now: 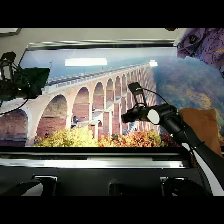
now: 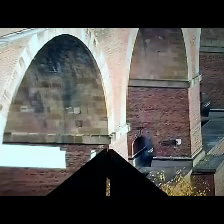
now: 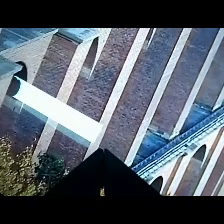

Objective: Fold the clothes and pants, and hang the long-sleeved shirts on hangers.

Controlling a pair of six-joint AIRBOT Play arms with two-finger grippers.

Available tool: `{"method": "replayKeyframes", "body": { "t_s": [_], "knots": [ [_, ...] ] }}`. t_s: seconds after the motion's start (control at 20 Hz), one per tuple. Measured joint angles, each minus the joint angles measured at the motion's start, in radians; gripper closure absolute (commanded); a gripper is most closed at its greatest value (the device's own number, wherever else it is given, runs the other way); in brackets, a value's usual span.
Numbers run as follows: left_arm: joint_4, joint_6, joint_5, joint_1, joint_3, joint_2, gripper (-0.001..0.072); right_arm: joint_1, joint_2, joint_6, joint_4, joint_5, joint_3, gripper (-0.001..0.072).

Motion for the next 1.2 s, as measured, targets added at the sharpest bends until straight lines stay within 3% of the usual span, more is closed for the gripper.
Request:
{"method": "replayKeyframes", "body": {
  "t_s": [0.85,0.9,1.0,1.2],
  "knots": [
    [0.0,0.0,0.0,0.0,0.0,0.0,0.0686,0.0,0.0,0.0,0.0,0.0,0.0,0.068],
    [0.0,0.0,0.0,0.0,0.0,0.0,0.0634,0.0,0.0,0.0,0.0,0.0,0.0,0.068],
    [0.0,-0.013,0.01,0.0,0.0,-0.003,-0.0013,0.0,0.0,0.0,0.0,0.0,0.0,0.068],
    [0.1,-0.161,0.013,0.03,0.009,-0.064,-0.0013,0.0,0.0,0.0,0.0,0.0,0.0,0.068]
  ]
}}
